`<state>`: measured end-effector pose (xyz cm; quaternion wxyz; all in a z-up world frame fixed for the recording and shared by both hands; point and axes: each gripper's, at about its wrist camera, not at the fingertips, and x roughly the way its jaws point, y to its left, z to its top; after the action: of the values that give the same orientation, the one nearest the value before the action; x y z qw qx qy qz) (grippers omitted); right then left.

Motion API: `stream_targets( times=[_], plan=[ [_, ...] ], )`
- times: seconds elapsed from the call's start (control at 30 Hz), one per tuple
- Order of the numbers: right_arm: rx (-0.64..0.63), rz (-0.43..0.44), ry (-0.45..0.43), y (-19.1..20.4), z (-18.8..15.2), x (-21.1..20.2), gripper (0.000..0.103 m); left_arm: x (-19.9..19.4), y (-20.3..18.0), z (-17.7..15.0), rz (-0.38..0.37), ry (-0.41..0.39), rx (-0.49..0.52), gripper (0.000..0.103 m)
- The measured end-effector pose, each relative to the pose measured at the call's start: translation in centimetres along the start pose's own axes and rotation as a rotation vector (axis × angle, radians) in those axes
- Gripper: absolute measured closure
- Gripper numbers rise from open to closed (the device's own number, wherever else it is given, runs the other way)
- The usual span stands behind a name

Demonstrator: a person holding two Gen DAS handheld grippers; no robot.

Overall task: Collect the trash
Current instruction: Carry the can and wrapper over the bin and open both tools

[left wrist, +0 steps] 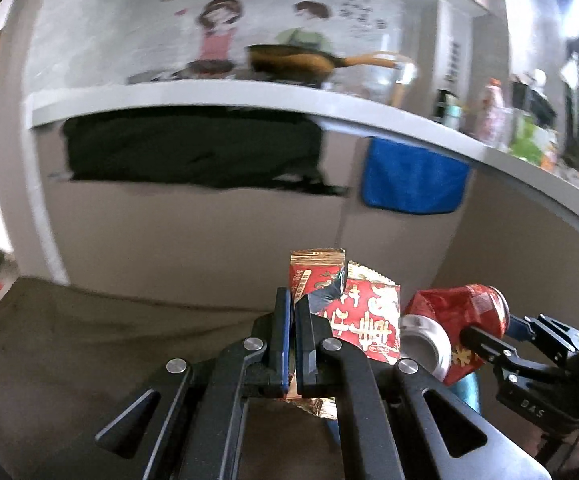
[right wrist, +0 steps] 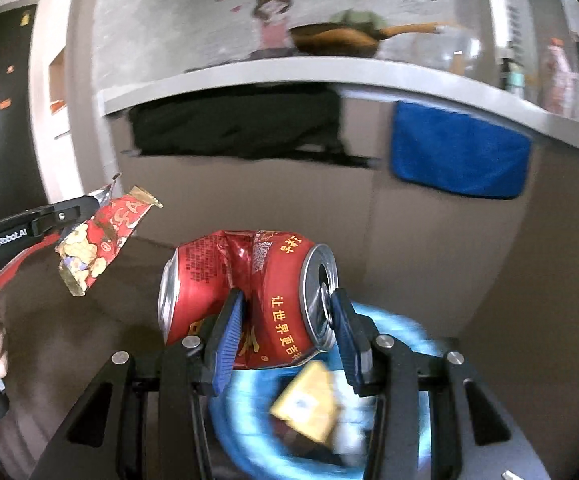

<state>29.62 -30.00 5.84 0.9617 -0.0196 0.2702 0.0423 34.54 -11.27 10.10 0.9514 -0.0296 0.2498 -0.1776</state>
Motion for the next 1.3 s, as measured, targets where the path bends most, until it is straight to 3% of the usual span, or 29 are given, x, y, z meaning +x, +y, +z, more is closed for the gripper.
stream_targets(
  times=[0.17, 0.47, 0.87, 1.3],
  plan=[
    [0.024, -0.081, -0.02, -4.9, -0.2, -1.5, 0.063, 1.4, -5.9, 0.3, -0.064, -0.002, 0.06, 0.102],
    [0.094, -0.13, 0.023, -10.8, -3.2, -1.4, 0.063, 6.0, -10.4, -3.3, -0.095, 0.099, 0.061, 0.102],
    [0.139, -0.085, 0.098, -11.8, -6.4, 2.2, 0.063, 10.4, -9.7, -8.4, -0.043, 0.232, 0.028, 0.102],
    [0.174, -0.056, 0.139, -11.1, -7.5, 4.3, 0.062, 12.1, -8.0, -9.7, -0.043, 0.279, -0.027, 0.099]
  ],
)
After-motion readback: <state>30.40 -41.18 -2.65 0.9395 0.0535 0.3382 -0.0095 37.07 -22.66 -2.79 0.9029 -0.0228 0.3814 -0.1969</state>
